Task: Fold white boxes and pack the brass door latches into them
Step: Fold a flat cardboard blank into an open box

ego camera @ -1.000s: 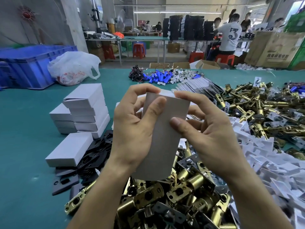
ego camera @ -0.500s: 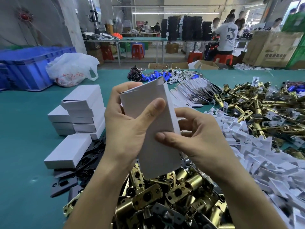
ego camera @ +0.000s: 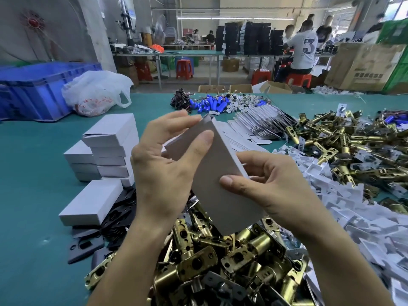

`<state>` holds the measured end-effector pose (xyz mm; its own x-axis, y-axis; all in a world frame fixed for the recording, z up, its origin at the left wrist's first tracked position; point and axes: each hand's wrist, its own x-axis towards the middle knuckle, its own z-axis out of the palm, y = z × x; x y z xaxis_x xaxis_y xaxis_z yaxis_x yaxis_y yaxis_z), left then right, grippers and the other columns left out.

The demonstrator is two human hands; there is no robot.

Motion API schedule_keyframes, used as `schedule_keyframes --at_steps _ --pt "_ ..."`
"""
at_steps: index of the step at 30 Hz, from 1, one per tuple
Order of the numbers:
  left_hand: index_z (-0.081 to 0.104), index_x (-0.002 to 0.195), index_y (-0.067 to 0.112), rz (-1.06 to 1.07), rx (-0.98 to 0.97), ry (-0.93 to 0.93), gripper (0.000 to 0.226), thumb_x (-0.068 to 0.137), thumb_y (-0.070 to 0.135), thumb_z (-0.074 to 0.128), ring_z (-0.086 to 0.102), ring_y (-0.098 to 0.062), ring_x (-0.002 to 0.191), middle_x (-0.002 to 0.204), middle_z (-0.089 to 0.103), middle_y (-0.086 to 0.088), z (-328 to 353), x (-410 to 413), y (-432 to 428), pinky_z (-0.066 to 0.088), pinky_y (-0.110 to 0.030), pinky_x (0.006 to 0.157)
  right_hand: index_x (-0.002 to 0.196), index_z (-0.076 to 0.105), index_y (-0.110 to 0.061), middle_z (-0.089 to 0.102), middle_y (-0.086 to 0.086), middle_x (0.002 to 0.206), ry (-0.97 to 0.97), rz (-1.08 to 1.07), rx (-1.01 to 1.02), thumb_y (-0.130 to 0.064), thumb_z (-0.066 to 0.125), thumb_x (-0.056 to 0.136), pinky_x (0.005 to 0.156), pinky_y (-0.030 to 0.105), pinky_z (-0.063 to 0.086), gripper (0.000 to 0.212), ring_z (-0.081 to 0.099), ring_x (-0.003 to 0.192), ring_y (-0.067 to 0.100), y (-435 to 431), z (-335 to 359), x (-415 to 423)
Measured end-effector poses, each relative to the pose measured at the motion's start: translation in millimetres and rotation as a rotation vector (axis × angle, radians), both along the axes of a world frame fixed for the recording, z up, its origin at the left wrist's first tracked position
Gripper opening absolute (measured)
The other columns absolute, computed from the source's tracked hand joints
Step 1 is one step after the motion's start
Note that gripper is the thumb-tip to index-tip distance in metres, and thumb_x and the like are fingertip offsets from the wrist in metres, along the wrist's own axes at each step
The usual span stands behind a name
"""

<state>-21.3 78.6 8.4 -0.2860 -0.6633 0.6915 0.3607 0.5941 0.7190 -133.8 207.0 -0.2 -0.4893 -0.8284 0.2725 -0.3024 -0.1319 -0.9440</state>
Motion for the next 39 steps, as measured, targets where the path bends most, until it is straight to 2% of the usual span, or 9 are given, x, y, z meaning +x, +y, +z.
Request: schedule_keyframes --at_steps 2,6,10,15,20,29,32,36,39 --pt "0.071 0.109 0.027 0.051 -0.042 -0.06 0.023 0.086 0.026 0.076 0.069 -0.004 0.1 0.11 0.073 0.006 0 1 -2 0.058 -0.023 0.078 0.107 0.074 -0.036 0.078 -0.001 0.092 0.02 -0.001 0.003 -0.035 0.076 0.074 0.081 0.05 0.06 0.033 0.074 0.085 0.026 0 0 -1" --pt "0.064 0.115 0.04 0.098 -0.134 -0.125 0.028 0.089 0.033 0.073 0.066 -0.011 0.11 0.116 0.069 0.006 -1 1 -1 0.057 -0.037 0.092 0.109 0.075 -0.031 0.077 0.004 0.091 0.029 0.019 -0.045 -0.034 0.071 0.081 0.077 0.05 0.058 0.029 0.074 0.086 0.03 -1 2 3" --pt "0.066 0.106 0.037 0.12 -0.098 -0.107 0.023 0.085 0.043 0.072 0.067 -0.006 0.1 0.106 0.071 0.005 -1 2 -1 0.058 -0.031 0.079 0.106 0.075 -0.026 0.075 0.001 0.09 0.125 -0.033 -0.082 -0.036 0.068 0.083 0.07 0.041 0.057 0.026 0.07 0.085 0.025 0 6 2" --pt "0.067 0.099 0.034 0.017 -0.021 -0.063 0.018 0.085 0.031 0.077 0.073 -0.01 0.093 0.096 0.075 0.011 1 3 3 0.059 -0.027 0.07 0.107 0.075 -0.026 0.075 -0.001 0.092 0.143 -0.033 -0.078 -0.034 0.07 0.081 0.067 0.033 0.056 0.027 0.07 0.084 0.021 3 6 -1" --pt "0.062 0.103 0.031 -0.086 0.015 -0.08 0.025 0.083 0.026 0.076 0.072 -0.01 0.093 0.099 0.072 0.017 2 2 6 0.056 -0.021 0.07 0.111 0.073 -0.028 0.075 -0.008 0.099 0.136 -0.062 -0.051 -0.034 0.072 0.078 0.074 0.044 0.06 0.034 0.07 0.09 0.016 6 5 -8" --pt "0.069 0.092 0.022 -0.161 0.109 0.029 0.011 0.089 0.032 0.068 0.067 0.003 0.081 0.088 0.076 0.011 3 1 2 0.048 -0.011 0.071 0.111 0.072 -0.033 0.074 -0.01 0.105 0.16 -0.064 -0.072 -0.031 0.08 0.076 0.089 0.042 0.057 0.035 0.069 0.099 0.011 6 3 -11" --pt "0.072 0.087 0.027 -0.185 0.155 0.031 0.005 0.091 0.028 0.07 0.066 0.0 0.08 0.089 0.077 0.009 3 2 -2 0.05 -0.015 0.07 0.111 0.073 -0.032 0.075 -0.009 0.105 0.142 -0.056 -0.083 -0.03 0.079 0.076 0.09 0.042 0.057 0.036 0.07 0.1 0.013 6 2 -11" --pt "0.078 0.078 0.036 -0.223 0.229 0.0 0.012 0.082 0.045 0.071 0.063 -0.008 0.084 0.093 0.077 0.004 3 4 -6 0.05 -0.031 0.073 0.111 0.072 -0.034 0.075 -0.01 0.106 0.127 -0.036 -0.082 -0.032 0.078 0.075 0.083 0.029 0.058 0.037 0.07 0.098 0.01 8 2 -13" --pt "0.079 0.073 0.034 -0.26 0.318 -0.008 0.015 0.084 0.041 0.074 0.063 -0.011 0.082 0.09 0.077 0.002 1 2 -8 0.049 -0.03 0.067 0.112 0.073 -0.037 0.074 -0.01 0.107 0.132 -0.033 -0.049 -0.035 0.076 0.075 0.072 0.035 0.062 0.038 0.071 0.096 0.012 11 3 -13"
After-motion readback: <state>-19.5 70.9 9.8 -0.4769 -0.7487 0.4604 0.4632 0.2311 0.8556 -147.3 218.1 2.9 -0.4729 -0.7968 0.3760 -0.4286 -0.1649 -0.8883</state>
